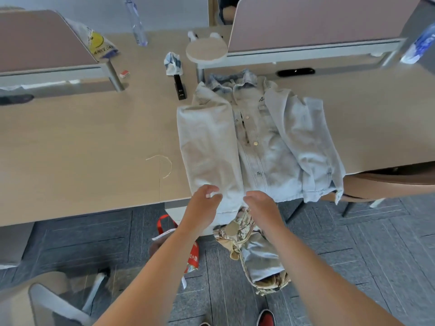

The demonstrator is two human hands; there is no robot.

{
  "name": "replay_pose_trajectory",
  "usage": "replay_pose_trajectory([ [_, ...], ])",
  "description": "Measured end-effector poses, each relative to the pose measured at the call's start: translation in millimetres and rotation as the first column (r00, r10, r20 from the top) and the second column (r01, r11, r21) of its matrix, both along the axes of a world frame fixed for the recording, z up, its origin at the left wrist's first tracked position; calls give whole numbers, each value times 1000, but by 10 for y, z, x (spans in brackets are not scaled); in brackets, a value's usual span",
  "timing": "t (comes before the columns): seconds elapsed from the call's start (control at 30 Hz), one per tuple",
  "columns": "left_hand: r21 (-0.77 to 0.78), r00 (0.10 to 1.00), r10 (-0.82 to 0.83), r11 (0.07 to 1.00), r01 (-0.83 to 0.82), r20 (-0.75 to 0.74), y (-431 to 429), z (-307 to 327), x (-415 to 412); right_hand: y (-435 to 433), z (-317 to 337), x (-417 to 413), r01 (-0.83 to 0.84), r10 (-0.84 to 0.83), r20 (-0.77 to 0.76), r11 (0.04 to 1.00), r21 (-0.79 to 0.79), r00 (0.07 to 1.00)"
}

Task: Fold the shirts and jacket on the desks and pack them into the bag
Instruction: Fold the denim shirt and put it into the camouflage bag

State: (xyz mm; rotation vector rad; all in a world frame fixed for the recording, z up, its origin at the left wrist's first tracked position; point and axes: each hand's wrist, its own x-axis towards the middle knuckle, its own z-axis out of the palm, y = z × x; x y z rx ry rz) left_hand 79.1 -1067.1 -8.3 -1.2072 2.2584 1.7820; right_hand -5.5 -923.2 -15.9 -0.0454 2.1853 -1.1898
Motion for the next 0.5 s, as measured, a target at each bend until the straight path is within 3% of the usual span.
replay_pose_trajectory([
  [0.27,56,984,55,997,-47,-166,465,1416,-575,398,1280,-512,121,-143,-63,955,-270,988],
  [0.5,-44,975,61,996,-72,-213,770,1985,-975,935,1820,-1095,82,-137,-133,932,-354,982],
])
